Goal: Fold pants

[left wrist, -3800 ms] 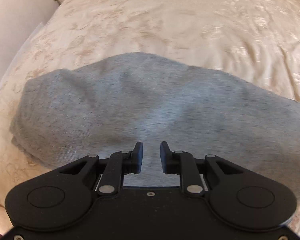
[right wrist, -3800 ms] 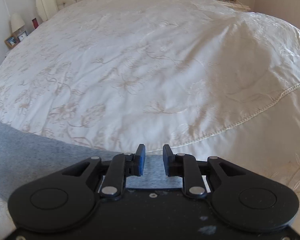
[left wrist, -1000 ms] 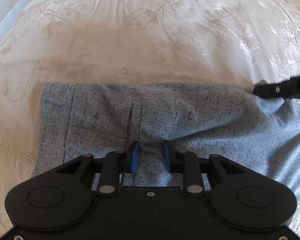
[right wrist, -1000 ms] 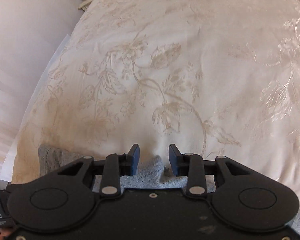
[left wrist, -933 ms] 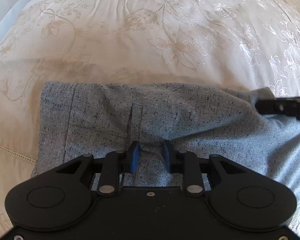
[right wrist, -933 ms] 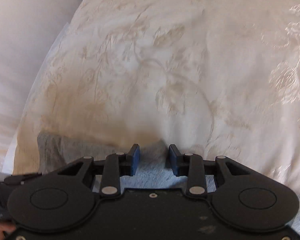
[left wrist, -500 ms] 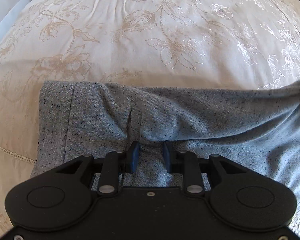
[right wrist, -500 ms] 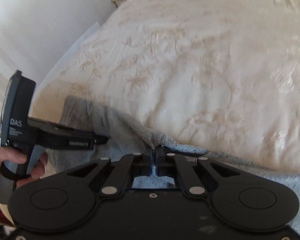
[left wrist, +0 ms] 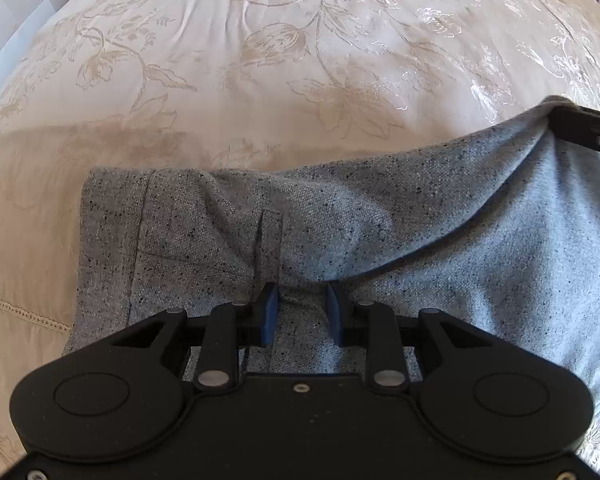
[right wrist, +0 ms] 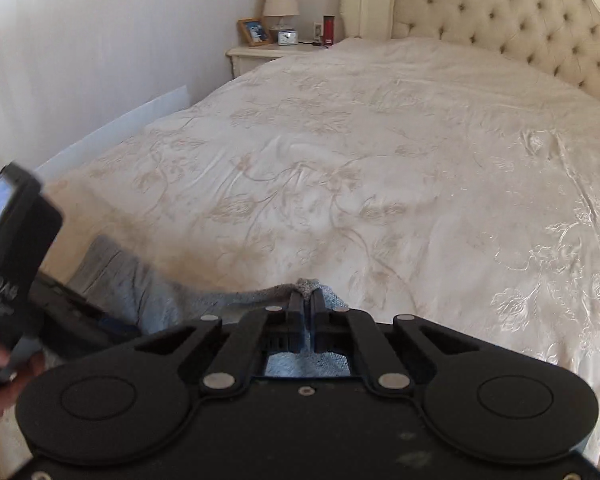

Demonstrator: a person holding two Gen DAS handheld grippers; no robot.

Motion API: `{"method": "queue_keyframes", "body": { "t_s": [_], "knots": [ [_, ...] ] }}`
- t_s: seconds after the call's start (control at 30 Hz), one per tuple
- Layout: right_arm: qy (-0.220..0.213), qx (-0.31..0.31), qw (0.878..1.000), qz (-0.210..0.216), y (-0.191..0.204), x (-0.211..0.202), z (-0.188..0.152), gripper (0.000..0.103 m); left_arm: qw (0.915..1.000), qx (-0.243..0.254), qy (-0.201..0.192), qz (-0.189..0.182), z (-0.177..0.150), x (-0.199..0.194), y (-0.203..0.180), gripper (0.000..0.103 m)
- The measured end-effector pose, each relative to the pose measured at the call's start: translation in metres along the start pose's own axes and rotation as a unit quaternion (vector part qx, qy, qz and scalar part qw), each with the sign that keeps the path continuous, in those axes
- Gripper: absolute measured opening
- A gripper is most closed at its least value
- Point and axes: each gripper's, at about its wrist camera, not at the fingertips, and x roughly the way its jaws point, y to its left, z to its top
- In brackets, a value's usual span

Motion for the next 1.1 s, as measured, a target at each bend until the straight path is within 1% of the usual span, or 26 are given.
{"method": "queue_keyframes", "body": {
  "t_s": [0.03, 0.1, 0.2, 0.27, 0.37, 0.43, 0.47, 0.5, 0.53, 0.57, 0.6, 0.63, 0.67, 0.73, 0.8, 0.83, 0.87, 0.9, 0.93, 0.97, 1.0, 1.03, 1.07, 1.1],
  "knots": [
    [0.006, -0.005, 1.000, -0.005, -0.005, 0.008, 0.004, 0.003, 1.0000, 0.001, 0.000, 0.000, 0.000, 0.000, 0.000, 0.037],
    [0.021, -0.027, 0.999, -0.016, -0.007, 0.030, 0.001, 0.003, 1.0000, 0.001, -0.001, -0.002, -0.001, -0.001, 0.000, 0.037],
    [0.061, 0.000, 0.998, -0.022, -0.023, 0.064, -0.003, 0.003, 1.0000, 0.002, -0.004, -0.007, -0.002, -0.003, 0.002, 0.037],
    [0.098, 0.014, 0.995, -0.019, -0.031, 0.090, -0.008, 0.003, 0.9999, 0.004, -0.002, -0.010, -0.002, -0.005, 0.004, 0.038],
    [0.136, 0.004, 0.991, -0.014, -0.031, 0.116, -0.010, 0.003, 0.9999, 0.006, 0.002, -0.014, -0.002, -0.008, 0.007, 0.038],
    [0.147, 0.036, 0.988, -0.009, -0.039, 0.122, -0.006, 0.005, 0.9998, 0.009, 0.006, -0.018, -0.003, -0.011, 0.009, 0.038],
    [0.145, 0.070, 0.987, 0.001, -0.047, 0.122, -0.006, 0.009, 0.9997, 0.010, 0.006, -0.021, -0.005, -0.015, 0.011, 0.039],
    [0.137, 0.104, 0.985, 0.015, -0.056, 0.117, -0.004, 0.013, 0.9997, 0.010, 0.006, -0.023, -0.007, -0.018, 0.013, 0.040],
    [0.118, 0.138, 0.983, 0.022, -0.065, 0.108, -0.003, 0.017, 0.9996, 0.009, 0.006, -0.027, -0.009, -0.021, 0.015, 0.041],
    [0.086, 0.170, 0.982, 0.018, -0.075, 0.092, -0.003, 0.019, 0.9995, 0.011, 0.005, -0.030, -0.012, -0.024, 0.017, 0.042],
    [0.063, 0.188, 0.980, 0.010, -0.081, 0.078, -0.004, 0.020, 0.9993, 0.016, 0.005, -0.032, -0.014, -0.026, 0.019, 0.042],
    [0.050, 0.204, 0.978, 0.004, -0.086, 0.064, -0.008, 0.022, 0.9992, 0.023, 0.005, -0.033, -0.016, -0.027, 0.020, 0.042],
    [0.050, 0.213, 0.976, 0.011, -0.089, 0.054, -0.013, 0.022, 0.9991, 0.032, 0.006, -0.026, -0.019, -0.029, 0.019, 0.042],
    [0.068, 0.204, 0.976, 0.026, -0.086, 0.037, -0.030, 0.022, 0.9985, 0.049, 0.008, -0.025, -0.024, -0.033, 0.019, 0.042],
    [0.105, 0.167, 0.980, 0.023, -0.072, 0.026, -0.057, 0.022, 0.9979, 0.058, 0.012, -0.027, -0.027, -0.036, 0.020, 0.042],
    [0.127, 0.150, 0.980, 0.026, -0.065, 0.022, -0.073, 0.022, 0.9978, 0.061, 0.017, -0.020, -0.029, -0.038, 0.020, 0.042],
    [0.154, 0.137, 0.978, 0.029, -0.055, 0.015, -0.096, 0.022, 0.9977, 0.064, 0.023, -0.002, -0.030, -0.038, 0.020, 0.042],
    [0.163, 0.129, 0.978, 0.029, -0.046, 0.007, -0.110, 0.022, 0.9973, 0.066, 0.030, 0.006, -0.031, -0.038, 0.022, 0.043],
    [0.159, 0.120, 0.980, 0.029, -0.037, -0.006, -0.123, 0.022, 0.9975, 0.062, 0.034, 0.004, -0.031, -0.039, 0.023, 0.042],
    [0.164, 0.111, 0.980, 0.033, -0.030, -0.017, -0.131, 0.022, 0.9980, 0.053, 0.036, 0.003, -0.030, -0.042, 0.025, 0.042],
    [0.173, 0.106, 0.978, 0.039, -0.024, -0.024, -0.137, 0.022, 0.9984, 0.043, 0.037, 0.002, -0.028, -0.045, 0.025, 0.038],
    [0.181, 0.107, 0.977, 0.045, -0.019, -0.031, -0.142, 0.022, 0.9989, 0.034, 0.033, 0.001, -0.024, -0.048, 0.024, 0.032],
    [0.186, 0.111, 0.975, 0.051, -0.015, -0.036, -0.144, 0.022, 0.9995, 0.024, 0.021, 0.002, -0.019, -0.052, 0.019, 0.032],
    [0.181, 0.115, 0.975, 0.053, -0.016, -0.041, -0.142, 0.022, 0.9999, 0.015, 0.005, 0.000, -0.013, -0.055, 0.014, 0.032]
  ]
}}
